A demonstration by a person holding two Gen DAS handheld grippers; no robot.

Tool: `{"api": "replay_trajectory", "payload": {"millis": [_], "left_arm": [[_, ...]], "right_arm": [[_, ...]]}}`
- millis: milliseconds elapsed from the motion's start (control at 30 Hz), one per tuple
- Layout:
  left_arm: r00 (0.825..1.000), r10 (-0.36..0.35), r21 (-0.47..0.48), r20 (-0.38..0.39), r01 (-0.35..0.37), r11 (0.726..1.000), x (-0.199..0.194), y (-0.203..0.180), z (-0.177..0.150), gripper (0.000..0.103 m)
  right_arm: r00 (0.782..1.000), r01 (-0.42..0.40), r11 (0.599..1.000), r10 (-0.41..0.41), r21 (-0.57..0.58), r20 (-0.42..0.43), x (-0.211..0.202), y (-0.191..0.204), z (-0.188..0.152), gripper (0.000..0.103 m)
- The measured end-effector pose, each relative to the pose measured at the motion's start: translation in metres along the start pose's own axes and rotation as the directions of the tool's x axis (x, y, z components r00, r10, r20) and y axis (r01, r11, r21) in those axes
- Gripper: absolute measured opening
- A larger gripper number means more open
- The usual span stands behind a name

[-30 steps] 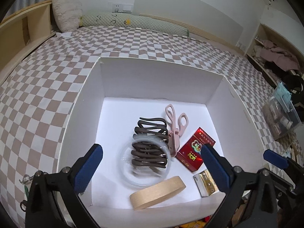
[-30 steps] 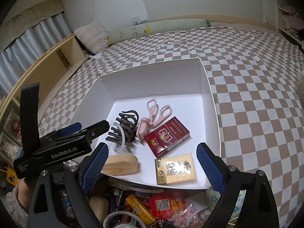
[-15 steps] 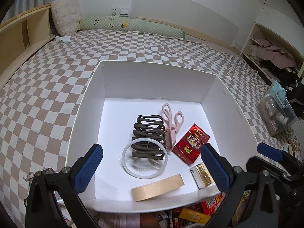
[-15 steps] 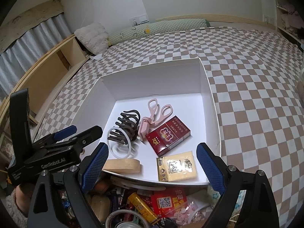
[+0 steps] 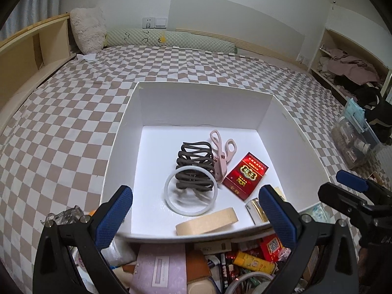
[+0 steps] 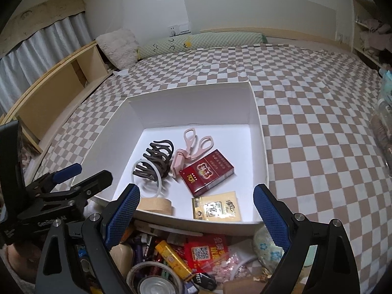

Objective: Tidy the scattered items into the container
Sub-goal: 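Withdraw both grippers from the box back toward the item pile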

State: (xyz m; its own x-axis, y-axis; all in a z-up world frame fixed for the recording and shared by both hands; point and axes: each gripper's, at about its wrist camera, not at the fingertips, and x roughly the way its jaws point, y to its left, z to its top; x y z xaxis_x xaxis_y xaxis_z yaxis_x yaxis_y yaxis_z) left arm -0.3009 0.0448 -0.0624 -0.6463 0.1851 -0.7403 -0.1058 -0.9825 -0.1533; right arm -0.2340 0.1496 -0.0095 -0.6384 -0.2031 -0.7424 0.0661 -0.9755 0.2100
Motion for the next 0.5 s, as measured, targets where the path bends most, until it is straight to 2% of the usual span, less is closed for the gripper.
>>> {"api": "replay_trajectory", "payload": {"millis": [333, 433, 500], "left_arm": [[1.000, -0.003, 0.002, 0.009, 0.003, 1.000, -0.023, -0.001, -0.007, 0.103], [1.000, -0.004, 0.004, 0.018, 0.004, 1.000, -0.030, -0.001, -0.011, 0.103], [1.000, -0.007, 0.004, 0.023, 0.007, 1.000, -0.035, -0.001, -0.013, 0.103]], "right_arm": [[0.998, 0.045, 0.999, -0.044, -0.029, 0.039, -0.018, 0.004, -0.011, 0.094], [0.997, 0.068, 0.996, -0.065, -0.058, 0.051, -0.023, 0.007, -0.015, 0.103], [0.996, 0.078, 0.994, -0.074, -0.078, 0.058, -0.028, 0.011, -0.019, 0.103]]}}
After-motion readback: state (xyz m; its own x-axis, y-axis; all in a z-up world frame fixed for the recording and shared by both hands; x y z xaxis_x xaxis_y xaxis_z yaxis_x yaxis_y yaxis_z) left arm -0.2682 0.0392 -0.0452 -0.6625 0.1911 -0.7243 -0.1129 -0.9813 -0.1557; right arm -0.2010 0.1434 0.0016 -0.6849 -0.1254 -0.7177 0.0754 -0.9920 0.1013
